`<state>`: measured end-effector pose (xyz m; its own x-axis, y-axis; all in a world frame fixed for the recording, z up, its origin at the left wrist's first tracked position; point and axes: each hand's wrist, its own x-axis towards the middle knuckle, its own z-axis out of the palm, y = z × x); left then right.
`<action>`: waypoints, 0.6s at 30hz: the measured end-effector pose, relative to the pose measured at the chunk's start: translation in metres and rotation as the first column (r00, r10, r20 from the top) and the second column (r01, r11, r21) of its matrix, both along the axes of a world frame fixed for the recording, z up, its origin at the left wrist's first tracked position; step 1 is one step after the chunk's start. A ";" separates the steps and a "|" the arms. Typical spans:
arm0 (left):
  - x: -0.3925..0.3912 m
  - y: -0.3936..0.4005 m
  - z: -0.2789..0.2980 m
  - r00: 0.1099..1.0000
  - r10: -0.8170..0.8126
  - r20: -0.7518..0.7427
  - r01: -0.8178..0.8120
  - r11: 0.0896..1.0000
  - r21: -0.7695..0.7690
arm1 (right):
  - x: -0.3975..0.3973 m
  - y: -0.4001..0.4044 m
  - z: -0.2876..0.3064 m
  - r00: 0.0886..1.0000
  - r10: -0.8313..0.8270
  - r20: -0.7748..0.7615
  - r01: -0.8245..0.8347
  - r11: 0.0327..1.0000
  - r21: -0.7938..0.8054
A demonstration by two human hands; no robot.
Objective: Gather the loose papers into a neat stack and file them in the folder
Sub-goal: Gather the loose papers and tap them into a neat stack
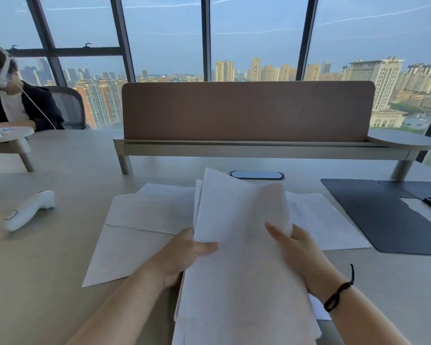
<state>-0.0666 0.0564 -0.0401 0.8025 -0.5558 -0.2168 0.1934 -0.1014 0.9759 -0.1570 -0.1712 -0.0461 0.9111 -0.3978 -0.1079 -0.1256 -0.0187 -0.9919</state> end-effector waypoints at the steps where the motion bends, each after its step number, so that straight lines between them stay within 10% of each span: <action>1: 0.004 0.000 -0.001 0.998 0.070 0.003 -0.070 0.997 -0.024 | 0.003 -0.004 -0.002 1.000 -0.028 0.009 0.028 1.000 0.009; 6: 0.031 0.011 -0.002 0.866 0.485 -0.122 -0.500 0.834 -0.235 | 0.011 -0.013 -0.005 0.989 -0.137 0.056 0.146 0.963 -0.226; 10: 0.048 0.029 -0.010 0.770 0.559 -0.308 -0.635 0.722 -0.275 | 0.019 0.014 -0.011 0.973 0.159 -0.166 -0.226 0.533 -0.816; 13: 0.056 0.031 -0.015 0.743 0.516 -0.426 -0.665 0.643 -0.380 | 0.024 0.042 -0.013 0.890 0.250 -0.381 -0.442 0.266 -0.857; 18: 0.055 0.017 -0.017 0.781 0.354 -0.515 -0.602 0.648 -0.467 | 0.018 0.045 -0.017 0.847 0.261 -0.464 -0.520 0.220 -0.825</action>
<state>-0.0113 0.0733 -0.0571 0.9247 -0.2219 -0.3094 0.3759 0.6608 0.6496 -0.1388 -0.1257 -0.0635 0.9904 0.0492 -0.1288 0.0161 -0.9691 -0.2461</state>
